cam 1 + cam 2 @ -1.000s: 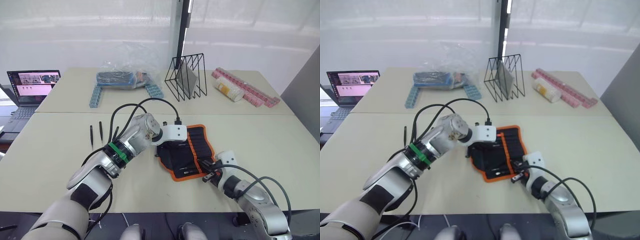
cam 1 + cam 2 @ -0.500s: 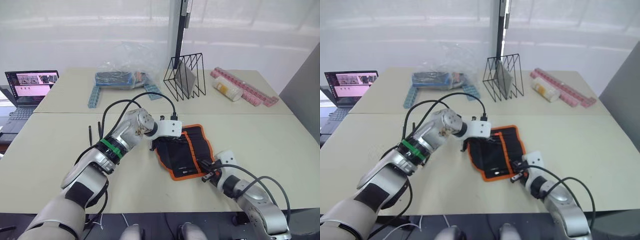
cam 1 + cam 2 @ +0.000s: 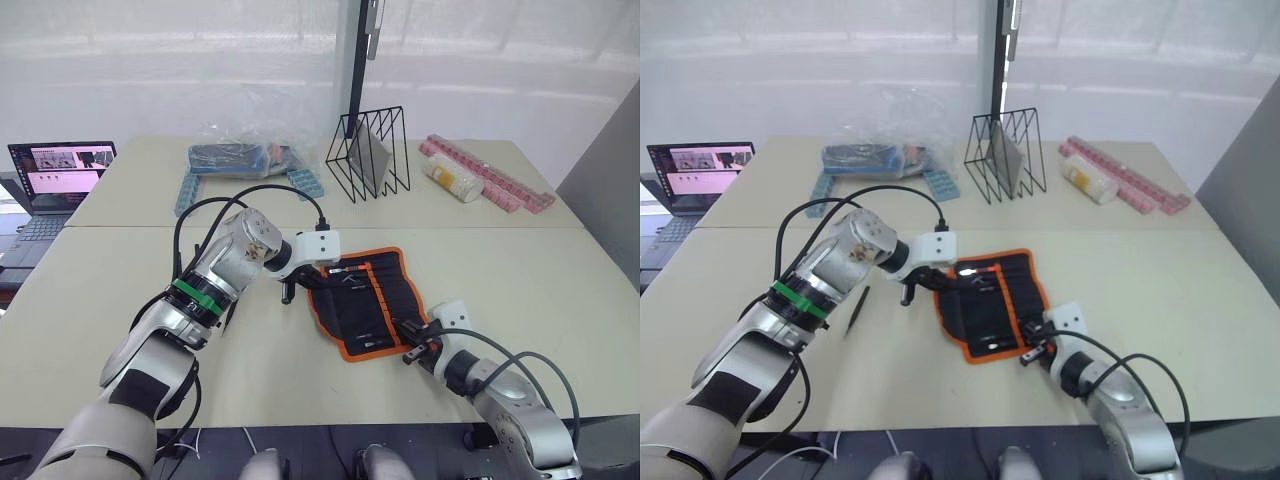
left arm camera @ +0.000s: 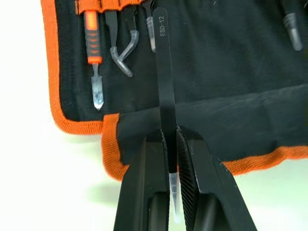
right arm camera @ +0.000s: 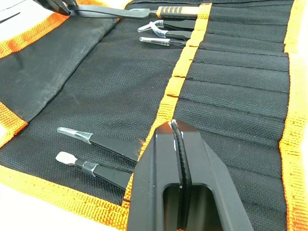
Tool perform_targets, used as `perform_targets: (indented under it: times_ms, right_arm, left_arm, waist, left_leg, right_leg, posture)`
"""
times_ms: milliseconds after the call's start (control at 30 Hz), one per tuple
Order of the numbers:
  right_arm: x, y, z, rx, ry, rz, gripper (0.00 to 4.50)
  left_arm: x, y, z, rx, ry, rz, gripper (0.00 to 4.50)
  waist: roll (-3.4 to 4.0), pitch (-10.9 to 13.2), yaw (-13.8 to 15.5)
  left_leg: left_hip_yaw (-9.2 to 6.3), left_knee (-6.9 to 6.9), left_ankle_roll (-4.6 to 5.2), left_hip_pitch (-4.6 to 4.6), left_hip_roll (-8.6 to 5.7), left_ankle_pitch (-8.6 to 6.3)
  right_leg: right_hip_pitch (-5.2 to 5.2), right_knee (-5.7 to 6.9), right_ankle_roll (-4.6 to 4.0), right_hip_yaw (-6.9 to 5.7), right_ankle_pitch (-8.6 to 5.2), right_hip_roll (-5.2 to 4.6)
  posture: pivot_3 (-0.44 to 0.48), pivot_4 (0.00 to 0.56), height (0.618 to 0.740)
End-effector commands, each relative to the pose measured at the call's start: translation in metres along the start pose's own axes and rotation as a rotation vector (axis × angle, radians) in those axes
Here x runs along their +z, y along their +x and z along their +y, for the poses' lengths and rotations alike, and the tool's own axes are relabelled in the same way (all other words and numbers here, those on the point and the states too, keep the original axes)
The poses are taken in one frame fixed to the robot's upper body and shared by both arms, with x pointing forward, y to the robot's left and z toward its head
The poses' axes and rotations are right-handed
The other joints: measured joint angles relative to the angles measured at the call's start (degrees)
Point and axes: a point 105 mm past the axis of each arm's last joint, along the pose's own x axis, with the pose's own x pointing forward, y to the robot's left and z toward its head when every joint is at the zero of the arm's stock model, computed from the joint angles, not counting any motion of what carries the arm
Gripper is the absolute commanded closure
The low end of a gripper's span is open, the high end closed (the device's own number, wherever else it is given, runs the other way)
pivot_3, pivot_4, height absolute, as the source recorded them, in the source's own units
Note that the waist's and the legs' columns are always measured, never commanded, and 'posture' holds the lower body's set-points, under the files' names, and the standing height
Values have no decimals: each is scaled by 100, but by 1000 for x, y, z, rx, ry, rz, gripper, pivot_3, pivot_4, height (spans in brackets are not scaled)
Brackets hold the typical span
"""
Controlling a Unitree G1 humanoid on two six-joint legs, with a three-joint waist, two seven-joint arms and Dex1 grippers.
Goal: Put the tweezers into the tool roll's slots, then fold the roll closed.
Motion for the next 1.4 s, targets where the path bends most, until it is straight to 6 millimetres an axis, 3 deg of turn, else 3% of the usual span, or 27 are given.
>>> perform_targets:
  times_ms: [33,233,433,733,933,1200,1400]
  right_arm:
    - [-19,2,8,33,32,67,4482]
    - [-18,5,9,37,32,64,4482]
    - [-17,8,10,44,30,59,4482]
    - [-16,9,11,39,31,52,4482]
    - [-14,10,12,36,28,44,4482]
    - [-13,12,12,29,29,38,4482]
    - [-13,12,13,29,31,36,4482]
  left_arm:
    - [11,-5,4,25,35,7,4500]
    - [10,-6,8,33,80,122,4500]
    - [22,-8,11,35,137,153,4500]
    - [30,0,7,37,195,246,4500]
    - [36,5,11,74,135,199,4500]
    - [52,-5,12,113,-4,-58,4500]
    - [38,-7,14,141,5,-15,4500]
  waist:
    - [0,0,-7]
    - [-1,0,-9]
    - [-1,0,-44]
    - [-1,0,-66]
    - [-1,0,-83]
    - [-1,0,-108]
    - [-1,0,-108]
  left_leg:
    - [0,0,0,0,0,0]
    - [0,3,0,1,-1,0]
    - [1,4,0,4,-1,0]
    - [2,5,0,5,-1,0]
    - [2,5,1,5,0,0]
    - [2,4,1,5,1,0]
    - [2,5,0,7,0,0]
  right_leg:
    - [0,1,0,0,0,0]
    - [-1,36,0,2,0,0]
    - [-2,35,0,5,-1,2]
    - [-4,35,2,11,-2,3]
    - [-6,35,2,13,-3,3]
    - [-10,36,2,15,-4,2]
    - [-9,37,2,17,-4,2]
  posture:
    - [0,150,725]
    - [0,150,725]
    - [0,150,725]
    - [0,150,725]
    - [0,150,725]
    - [0,150,725]
    - [0,150,725]
